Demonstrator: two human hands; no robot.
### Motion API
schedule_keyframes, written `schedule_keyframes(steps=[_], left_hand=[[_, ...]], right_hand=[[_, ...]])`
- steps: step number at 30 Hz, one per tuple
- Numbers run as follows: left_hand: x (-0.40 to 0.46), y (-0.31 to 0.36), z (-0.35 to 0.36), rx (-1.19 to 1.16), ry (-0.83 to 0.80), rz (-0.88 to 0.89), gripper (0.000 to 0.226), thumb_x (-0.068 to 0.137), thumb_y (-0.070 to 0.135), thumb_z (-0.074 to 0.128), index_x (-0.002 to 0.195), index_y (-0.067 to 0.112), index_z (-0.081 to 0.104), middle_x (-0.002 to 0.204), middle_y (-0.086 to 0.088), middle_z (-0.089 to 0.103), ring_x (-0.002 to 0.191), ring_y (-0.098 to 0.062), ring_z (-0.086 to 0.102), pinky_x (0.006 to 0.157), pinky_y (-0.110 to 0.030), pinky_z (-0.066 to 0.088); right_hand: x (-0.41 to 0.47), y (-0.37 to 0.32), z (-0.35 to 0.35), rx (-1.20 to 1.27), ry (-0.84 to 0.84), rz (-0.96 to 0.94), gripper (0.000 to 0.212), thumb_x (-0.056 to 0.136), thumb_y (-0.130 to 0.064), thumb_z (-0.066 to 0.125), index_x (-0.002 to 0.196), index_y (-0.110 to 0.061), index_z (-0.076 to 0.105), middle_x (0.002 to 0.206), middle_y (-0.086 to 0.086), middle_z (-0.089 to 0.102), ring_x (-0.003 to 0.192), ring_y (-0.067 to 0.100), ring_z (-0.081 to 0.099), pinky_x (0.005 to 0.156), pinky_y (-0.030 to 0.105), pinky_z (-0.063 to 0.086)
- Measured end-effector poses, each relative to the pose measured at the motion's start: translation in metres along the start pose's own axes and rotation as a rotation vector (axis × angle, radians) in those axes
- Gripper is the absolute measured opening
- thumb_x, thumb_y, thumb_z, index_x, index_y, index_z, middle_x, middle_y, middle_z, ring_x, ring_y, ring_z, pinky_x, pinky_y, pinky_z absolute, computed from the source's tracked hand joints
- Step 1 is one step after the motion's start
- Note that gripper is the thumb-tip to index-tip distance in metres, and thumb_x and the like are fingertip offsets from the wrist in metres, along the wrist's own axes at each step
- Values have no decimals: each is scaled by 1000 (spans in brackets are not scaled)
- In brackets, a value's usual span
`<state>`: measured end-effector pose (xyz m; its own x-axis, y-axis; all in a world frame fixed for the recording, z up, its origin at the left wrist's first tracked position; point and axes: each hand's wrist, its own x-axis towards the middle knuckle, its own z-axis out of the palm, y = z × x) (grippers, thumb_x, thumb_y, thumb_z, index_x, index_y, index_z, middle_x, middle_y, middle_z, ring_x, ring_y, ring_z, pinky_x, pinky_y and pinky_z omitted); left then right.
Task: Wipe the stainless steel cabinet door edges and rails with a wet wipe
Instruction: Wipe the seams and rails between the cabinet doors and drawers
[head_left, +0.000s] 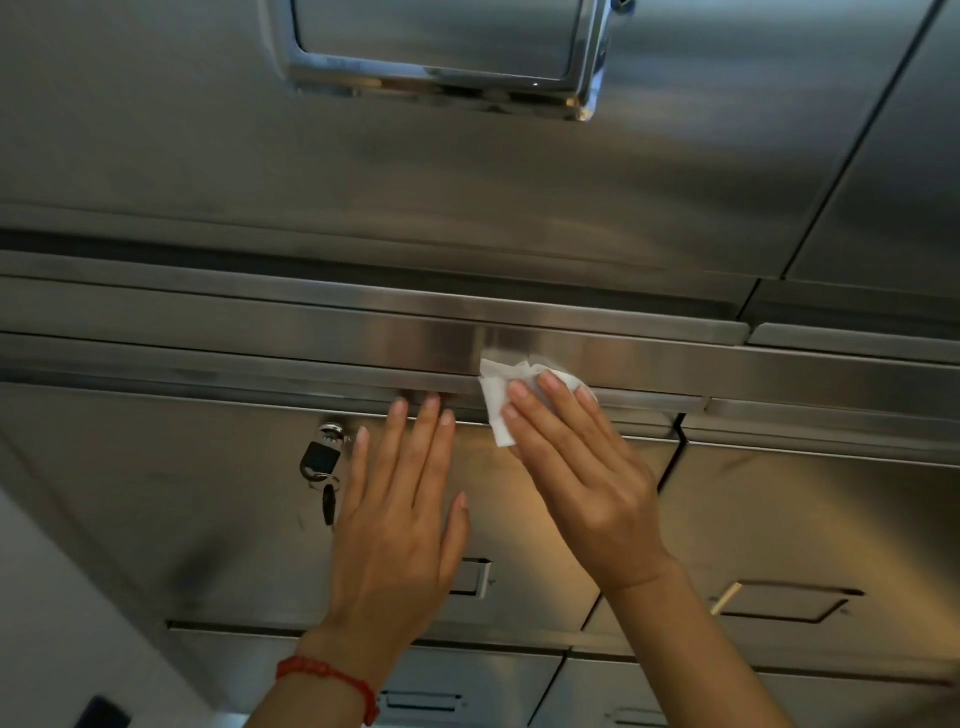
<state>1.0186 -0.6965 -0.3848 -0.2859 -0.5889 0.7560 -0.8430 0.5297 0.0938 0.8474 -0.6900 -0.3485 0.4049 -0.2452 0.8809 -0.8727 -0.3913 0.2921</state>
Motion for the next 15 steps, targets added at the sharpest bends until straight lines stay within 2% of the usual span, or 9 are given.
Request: schedule_keyframes(steps=[5,10,15], left_hand=[[2,8,0,-51,12,-33,52,92,25,35,139,2,34,146,-14,33,138,-31,23,115,-45,12],[3,6,-4,-76,-19,-44,51,93,26,33,139,5,35,146,-12,34,138,-28,22,115,-45,12],[3,8,-5,-80,-26,-54,50,91,24,34,138,5,35,145,-12,35,138,-29,23,115,-45,12]], right_hand=[[1,4,-1,13,-39,-55,31,88,-3,67,119,-2,63,130,12,56,126,24,49,105,39,41],[-5,6,-6,-11,-22,-3,35,83,-2,71,117,-2,64,129,12,56,126,25,49,106,39,40],[2,3,-2,1,-51,-73,31,88,-3,66,119,-2,63,130,13,56,126,25,49,106,39,40]])
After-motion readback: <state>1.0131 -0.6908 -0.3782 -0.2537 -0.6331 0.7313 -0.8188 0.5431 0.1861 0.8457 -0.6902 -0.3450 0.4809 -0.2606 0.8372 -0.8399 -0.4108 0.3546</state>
